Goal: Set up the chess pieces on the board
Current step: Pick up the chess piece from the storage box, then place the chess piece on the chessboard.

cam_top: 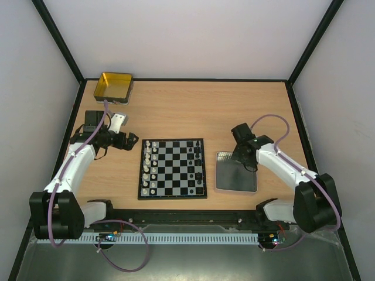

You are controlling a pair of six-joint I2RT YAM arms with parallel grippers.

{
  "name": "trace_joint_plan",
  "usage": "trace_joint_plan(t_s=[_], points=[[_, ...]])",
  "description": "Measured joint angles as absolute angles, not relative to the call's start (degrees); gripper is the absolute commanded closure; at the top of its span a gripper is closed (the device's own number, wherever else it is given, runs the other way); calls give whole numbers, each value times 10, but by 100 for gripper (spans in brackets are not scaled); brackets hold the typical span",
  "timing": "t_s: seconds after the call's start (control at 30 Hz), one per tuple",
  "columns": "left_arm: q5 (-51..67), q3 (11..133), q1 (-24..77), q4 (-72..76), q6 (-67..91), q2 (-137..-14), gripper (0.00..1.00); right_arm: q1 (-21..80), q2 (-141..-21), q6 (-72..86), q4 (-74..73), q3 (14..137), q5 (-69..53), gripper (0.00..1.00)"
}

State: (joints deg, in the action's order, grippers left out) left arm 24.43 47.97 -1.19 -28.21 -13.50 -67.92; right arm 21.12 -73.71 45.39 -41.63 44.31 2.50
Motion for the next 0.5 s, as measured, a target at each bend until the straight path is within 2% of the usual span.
trace_joint_plan(t_s=[0.27,0.5], points=[[244,480,-12,-282,-135,-680,0,357,-734,503,-464,513,29,91],[244,480,-12,-282,-135,-680,1,450,-799,535,-483,593,41,89]])
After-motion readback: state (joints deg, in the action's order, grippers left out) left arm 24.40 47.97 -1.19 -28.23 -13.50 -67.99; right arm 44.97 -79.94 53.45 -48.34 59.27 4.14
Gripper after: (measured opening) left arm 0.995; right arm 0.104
